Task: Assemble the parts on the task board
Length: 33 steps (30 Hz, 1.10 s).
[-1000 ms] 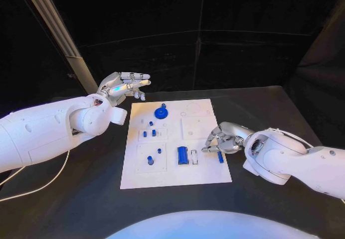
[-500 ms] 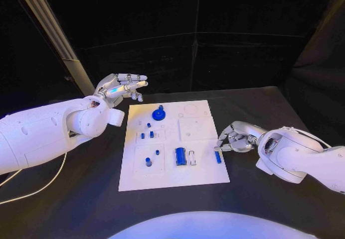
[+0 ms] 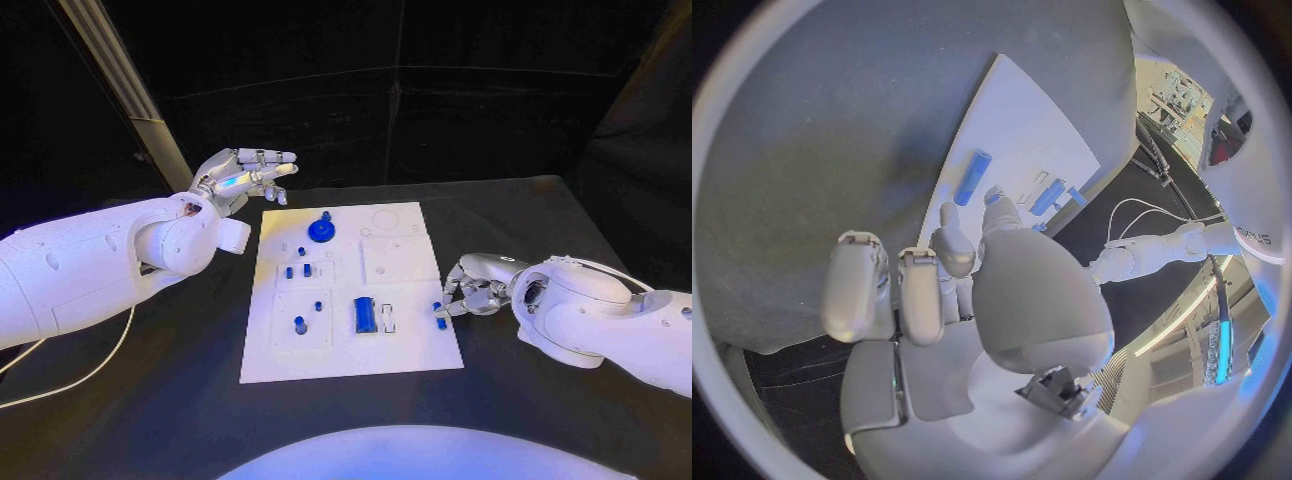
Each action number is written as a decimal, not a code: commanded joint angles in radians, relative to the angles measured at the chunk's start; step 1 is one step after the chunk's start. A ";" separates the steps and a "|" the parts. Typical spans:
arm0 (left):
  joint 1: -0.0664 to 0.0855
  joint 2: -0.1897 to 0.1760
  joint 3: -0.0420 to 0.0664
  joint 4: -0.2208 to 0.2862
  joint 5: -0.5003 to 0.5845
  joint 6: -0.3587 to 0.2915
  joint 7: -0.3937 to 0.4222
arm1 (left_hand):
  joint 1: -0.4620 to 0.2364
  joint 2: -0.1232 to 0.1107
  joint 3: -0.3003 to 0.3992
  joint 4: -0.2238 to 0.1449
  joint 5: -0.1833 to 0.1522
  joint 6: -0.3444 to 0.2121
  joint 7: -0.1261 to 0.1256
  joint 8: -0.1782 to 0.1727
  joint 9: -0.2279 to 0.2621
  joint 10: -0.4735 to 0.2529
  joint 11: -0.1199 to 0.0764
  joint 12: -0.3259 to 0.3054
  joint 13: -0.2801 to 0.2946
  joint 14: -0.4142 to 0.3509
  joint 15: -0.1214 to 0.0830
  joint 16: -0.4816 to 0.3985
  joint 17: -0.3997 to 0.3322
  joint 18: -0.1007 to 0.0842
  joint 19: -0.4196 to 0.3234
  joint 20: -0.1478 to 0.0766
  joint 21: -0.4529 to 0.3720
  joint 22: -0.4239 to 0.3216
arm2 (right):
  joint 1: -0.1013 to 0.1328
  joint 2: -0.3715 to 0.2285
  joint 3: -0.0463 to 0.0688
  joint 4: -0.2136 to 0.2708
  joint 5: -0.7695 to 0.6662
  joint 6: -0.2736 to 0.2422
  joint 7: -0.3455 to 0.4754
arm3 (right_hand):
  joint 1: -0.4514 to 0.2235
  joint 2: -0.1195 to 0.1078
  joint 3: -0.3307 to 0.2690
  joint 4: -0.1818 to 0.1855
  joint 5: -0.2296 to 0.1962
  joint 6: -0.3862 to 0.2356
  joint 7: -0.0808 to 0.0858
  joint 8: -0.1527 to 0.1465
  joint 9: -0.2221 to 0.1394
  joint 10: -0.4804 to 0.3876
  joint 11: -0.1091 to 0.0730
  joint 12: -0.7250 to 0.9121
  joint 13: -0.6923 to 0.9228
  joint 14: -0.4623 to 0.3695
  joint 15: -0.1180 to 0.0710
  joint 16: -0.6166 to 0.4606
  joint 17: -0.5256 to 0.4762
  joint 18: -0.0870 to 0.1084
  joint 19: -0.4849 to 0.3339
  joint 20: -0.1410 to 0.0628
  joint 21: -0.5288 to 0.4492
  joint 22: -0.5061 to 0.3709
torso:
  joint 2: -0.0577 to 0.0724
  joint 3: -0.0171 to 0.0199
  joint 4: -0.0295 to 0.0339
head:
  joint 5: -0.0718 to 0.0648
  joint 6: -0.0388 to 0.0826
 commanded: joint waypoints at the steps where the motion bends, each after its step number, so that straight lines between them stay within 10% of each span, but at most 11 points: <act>1: 0.002 0.000 0.000 0.000 0.003 0.011 0.008 | 0.000 0.003 -0.003 -0.002 0.004 -0.001 0.000 0.003 0.000 -0.004 0.001 0.003 -0.001 -0.008 -0.001 -0.003 -0.001 0.013 -0.009 0.000 -0.003 -0.001 | 0.001 0.003 0.000 -0.001 -0.067 0.042 -0.043 | -0.012 0.002 -0.006 0.001 -0.007 0.013 -0.001 0.004 0.002 0.009 -0.002 0.008 0.003 0.061 -0.002 -0.004 0.044 -0.005 0.006 0.003 0.002 0.002 | 0.000 0.0001 -0.0010 | 0.001 -0.001; 25: 0.001 0.003 -0.001 -0.002 0.003 0.015 0.007 | 0.000 0.003 -0.003 -0.003 0.004 0.001 0.000 0.005 0.001 -0.005 0.000 0.005 -0.001 -0.009 -0.001 -0.003 -0.002 0.013 -0.009 0.000 -0.004 -0.001 | -0.006 0.074 0.000 -0.025 -0.154 0.123 -0.057 | 0.068 0.015 -0.003 -0.032 0.006 0.041 -0.013 0.016 0.032 0.009 -0.015 0.013 0.014 0.061 -0.014 -0.005 0.046 -0.005 0.006 -0.007 0.001 0.001 | 0.000 -0.0010 0.0007 | 0.001 -0.010; 33: 0.001 0.001 -0.001 -0.001 0.003 0.015 0.006 | 0.000 0.003 -0.003 -0.003 0.004 0.001 0.000 0.005 0.001 -0.005 0.000 0.005 -0.001 -0.009 -0.001 -0.003 -0.002 0.013 -0.009 0.000 -0.004 -0.001 | -0.016 0.102 0.000 -0.033 -0.258 0.182 -0.053 | 0.192 0.032 0.060 -0.112 -0.104 0.026 -0.002 -0.025 0.028 0.013 -0.008 0.036 0.039 0.061 -0.009 -0.005 0.049 -0.007 0.006 -0.006 0.001 0.006 | 0.000 -0.0018 0.0013 | 0.005 -0.014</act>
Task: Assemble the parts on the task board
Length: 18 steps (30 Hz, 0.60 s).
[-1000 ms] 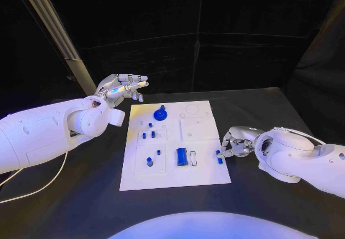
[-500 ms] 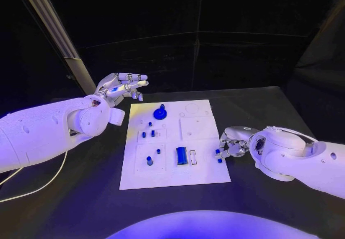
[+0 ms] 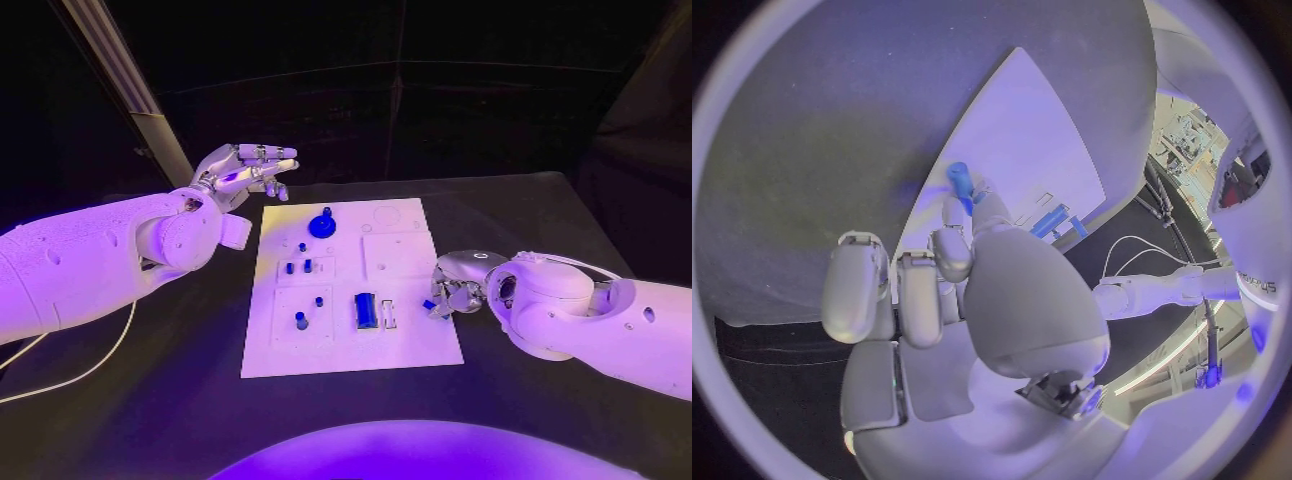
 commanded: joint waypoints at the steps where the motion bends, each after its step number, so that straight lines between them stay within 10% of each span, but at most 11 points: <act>1: 0.002 -0.001 0.000 0.002 0.003 0.013 0.006 | 0.000 0.003 -0.003 -0.003 0.004 0.001 0.000 0.005 0.001 -0.005 0.000 0.005 -0.001 -0.009 -0.001 -0.003 -0.001 0.013 -0.009 0.000 -0.004 -0.001 | -0.010 0.007 -0.006 -0.007 -0.088 0.080 -0.004 | 0.026 0.009 0.007 -0.010 -0.007 -0.003 0.003 -0.012 -0.009 0.004 0.001 0.007 0.006 0.062 -0.002 -0.005 0.050 -0.007 0.003 -0.002 0.001 0.003 | 0.000 -0.0002 0.0005 | 0.002 -0.002; 12: 0.002 -0.006 0.000 0.005 0.003 0.013 0.006 | 0.002 0.004 -0.002 -0.004 0.004 0.001 -0.001 0.006 0.001 -0.005 0.000 0.006 -0.001 -0.009 -0.002 -0.003 -0.002 0.013 -0.009 0.000 -0.004 -0.002 | -0.014 0.004 -0.006 0.008 -0.035 -0.058 -0.005 | -0.014 0.029 0.072 0.024 0.210 0.033 0.005 -0.097 -0.042 0.017 0.002 0.038 0.036 0.068 0.000 0.012 0.079 -0.011 0.014 0.000 0.015 0.029 | -0.001 0.0016 -0.0030 | 0.005 -0.004; 18: 0.002 -0.007 0.000 0.005 0.003 0.013 0.006 | 0.002 0.004 -0.002 -0.004 0.004 0.001 -0.001 0.006 0.001 -0.005 0.000 0.006 -0.001 -0.009 -0.002 -0.003 -0.002 0.013 -0.009 0.000 -0.004 -0.002 | -0.014 -0.005 -0.006 0.024 0.038 -0.130 -0.009 | -0.031 0.017 0.106 0.040 0.247 0.051 0.003 -0.119 -0.050 0.019 0.001 0.040 0.040 0.069 -0.001 0.016 0.084 -0.012 0.016 -0.002 0.018 0.033 | -0.001 0.0001 -0.0004 | 0.000 -0.005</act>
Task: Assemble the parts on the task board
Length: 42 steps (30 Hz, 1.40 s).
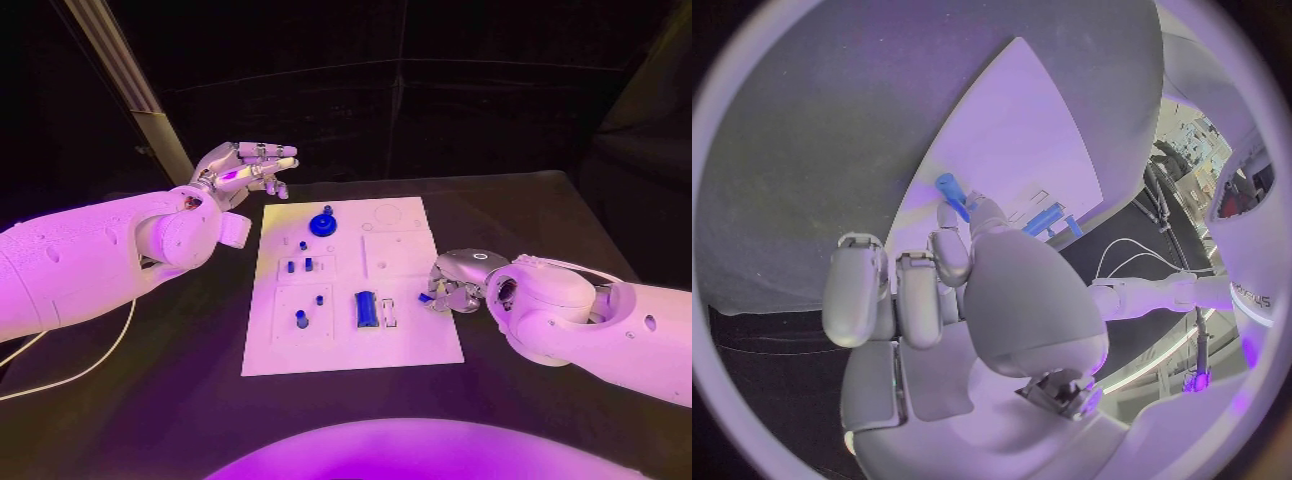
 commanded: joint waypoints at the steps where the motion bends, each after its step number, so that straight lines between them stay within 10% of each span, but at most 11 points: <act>1: 0.002 0.000 0.001 0.003 0.003 0.012 0.006 | 0.002 0.004 -0.002 -0.004 0.004 0.001 -0.001 0.006 0.001 -0.005 0.000 0.006 -0.001 -0.005 0.002 -0.003 -0.002 0.013 -0.009 0.000 -0.004 -0.001 | -0.002 -0.001 -0.002 0.007 0.076 -0.078 -0.008 | -0.017 -0.006 0.013 0.004 0.009 0.011 0.000 -0.010 0.003 0.013 -0.007 0.004 -0.001 0.071 -0.003 0.009 0.087 -0.012 0.008 0.000 0.008 0.005 | 0.001 -0.0004 0.0011 | -0.004 -0.001; 17: 0.002 0.000 0.001 0.005 0.003 0.015 0.003 | 0.003 0.004 -0.001 -0.004 0.004 0.002 -0.001 0.007 0.001 -0.006 0.000 0.007 -0.001 -0.005 0.002 -0.003 -0.002 0.013 -0.009 0.000 -0.004 -0.001 | -0.002 0.027 -0.002 0.015 0.296 -0.215 0.006 | -0.053 -0.038 0.059 0.036 0.032 0.042 -0.006 -0.037 -0.004 0.032 -0.011 0.028 0.021 0.076 -0.007 0.024 0.111 -0.017 0.018 -0.004 0.022 0.030 | 0.000 -0.0006 0.0009 | -0.002 -0.004; 42: 0.002 0.000 0.001 0.008 0.003 0.016 0.002 | 0.003 0.004 -0.002 -0.005 0.004 0.001 -0.001 0.007 0.001 -0.007 0.000 0.008 -0.002 -0.006 0.002 -0.003 -0.003 0.013 -0.009 0.000 -0.005 -0.001 | -0.002 0.094 -0.002 -0.010 0.446 -0.102 -0.033 | -0.119 -0.061 0.091 0.082 0.044 0.073 -0.011 -0.055 -0.003 0.042 -0.014 0.031 0.027 0.077 -0.009 0.027 0.117 -0.018 0.020 -0.004 0.026 0.037 | 0.001 0.0007 0.0014 | 0.002 -0.017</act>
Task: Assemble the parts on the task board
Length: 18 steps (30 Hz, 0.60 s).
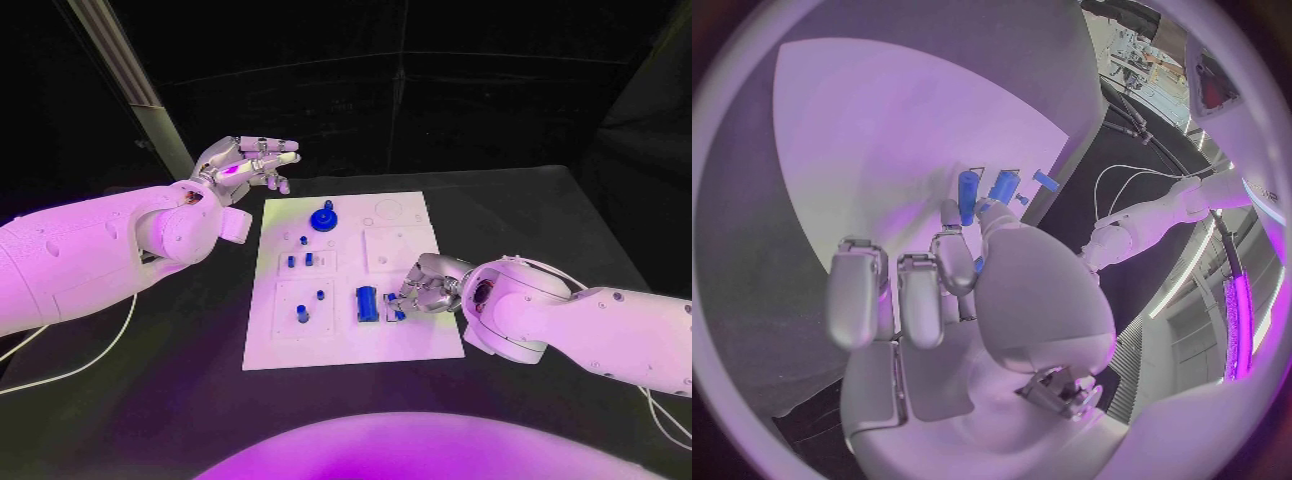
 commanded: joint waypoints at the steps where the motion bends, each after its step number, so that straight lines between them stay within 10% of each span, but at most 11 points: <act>1: 0.002 0.000 0.001 0.002 0.003 0.013 0.004 | 0.003 0.004 -0.002 -0.005 0.004 0.001 -0.001 0.003 0.001 -0.007 0.000 0.004 -0.001 -0.006 0.002 -0.003 -0.002 0.013 -0.009 0.000 -0.005 -0.002 | 0.001 0.003 0.000 -0.001 0.022 0.030 -0.012 | -0.011 -0.003 0.000 0.009 0.005 0.005 0.001 -0.007 0.002 0.008 -0.001 0.005 0.000 0.077 -0.009 0.004 0.117 -0.018 0.007 0.001 0.006 0.002 | 0.000 0.0001 0.0003 | 0.000 -0.001; 18: 0.002 0.000 0.001 0.003 0.003 0.012 0.004 | 0.003 0.004 -0.002 -0.005 0.004 0.001 -0.001 0.003 0.001 -0.007 0.000 0.004 -0.001 -0.006 0.002 -0.003 -0.002 0.013 -0.009 0.000 -0.005 -0.002 | 0.001 0.026 0.000 -0.025 0.017 0.015 -0.026 | -0.115 -0.023 -0.041 0.063 -0.070 0.021 0.002 -0.016 0.007 0.011 0.002 -0.003 -0.003 0.075 -0.006 0.000 0.112 -0.017 0.006 0.003 0.005 0.000 | -0.001 -0.0002 0.0000 | 0.001 -0.003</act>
